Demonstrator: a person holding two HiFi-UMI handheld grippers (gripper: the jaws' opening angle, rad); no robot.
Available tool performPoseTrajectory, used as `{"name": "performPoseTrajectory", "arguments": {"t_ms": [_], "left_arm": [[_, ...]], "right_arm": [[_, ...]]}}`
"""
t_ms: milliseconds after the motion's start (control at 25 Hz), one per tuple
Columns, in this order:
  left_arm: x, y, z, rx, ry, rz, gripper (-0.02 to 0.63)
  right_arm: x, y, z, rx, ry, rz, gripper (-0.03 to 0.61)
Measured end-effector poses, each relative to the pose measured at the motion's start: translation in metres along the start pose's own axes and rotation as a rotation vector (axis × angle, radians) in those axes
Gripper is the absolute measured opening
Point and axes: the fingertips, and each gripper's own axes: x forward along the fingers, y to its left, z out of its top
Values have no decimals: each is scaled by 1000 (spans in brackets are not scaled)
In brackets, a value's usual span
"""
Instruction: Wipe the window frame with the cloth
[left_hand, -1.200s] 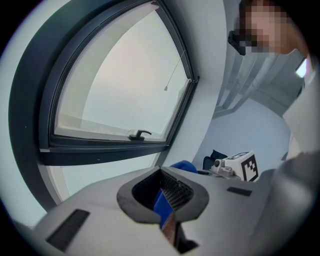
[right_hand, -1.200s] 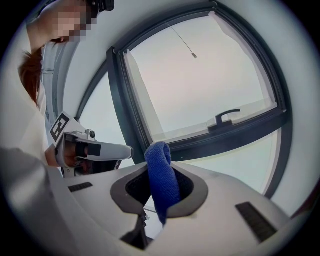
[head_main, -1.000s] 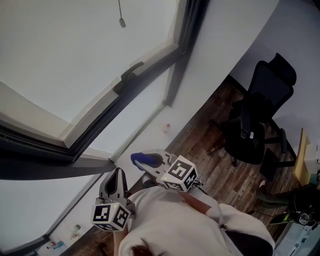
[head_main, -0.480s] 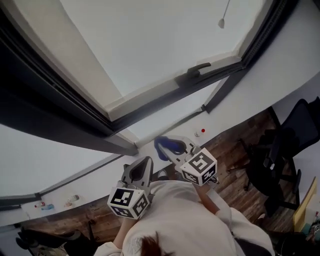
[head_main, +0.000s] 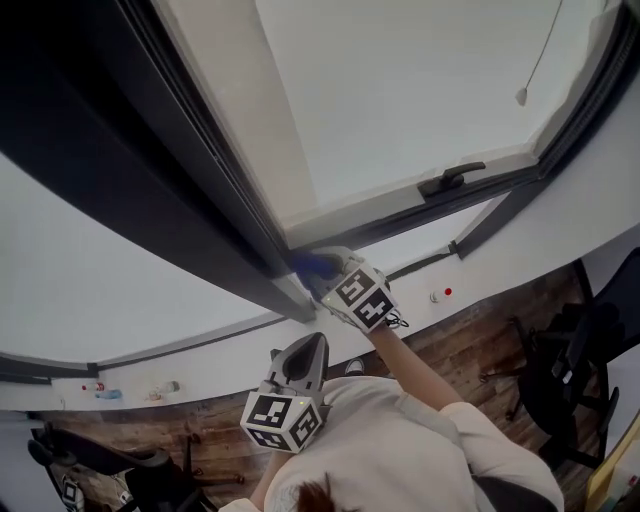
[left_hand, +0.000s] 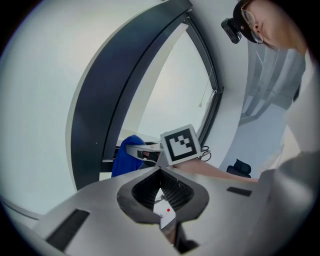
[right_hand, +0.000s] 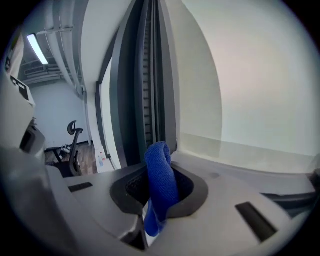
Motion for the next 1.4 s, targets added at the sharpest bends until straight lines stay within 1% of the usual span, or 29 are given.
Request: {"name": "performPoseTrajectory", "arguments": {"t_ms": [80, 200, 280, 360, 480, 680, 840, 1120, 1400], "left_arm": [[-9, 6, 1, 0, -10, 25, 5], [-20, 17, 3, -9, -30, 65, 5], [-26, 25, 2, -23, -40, 85, 5], [-30, 30, 3, -35, -45, 93, 5], [-29, 30, 5, -29, -50, 80, 5], [-22, 22, 5, -5, -43, 43, 5], [-20, 20, 4, 3, -35, 27, 5], [-22, 21, 4, -4, -40, 22, 5], [-20, 18, 2, -3, -31, 3, 5]], "right_arm": [[17, 0, -7, -1, 35, -2, 49], [33, 0, -15, -24, 55, -18, 49], [36, 1, -16, -45, 51, -30, 48], [36, 3, -15, -39, 37, -42, 48], [37, 1, -16, -23, 25, -57, 48], [35, -2, -18, -111, 31, -107, 48], [33, -5, -19, -131, 43, -129, 48], [27, -12, -20, -180, 62, -179, 48], [17, -24, -24, -172, 62, -234, 48]]}}
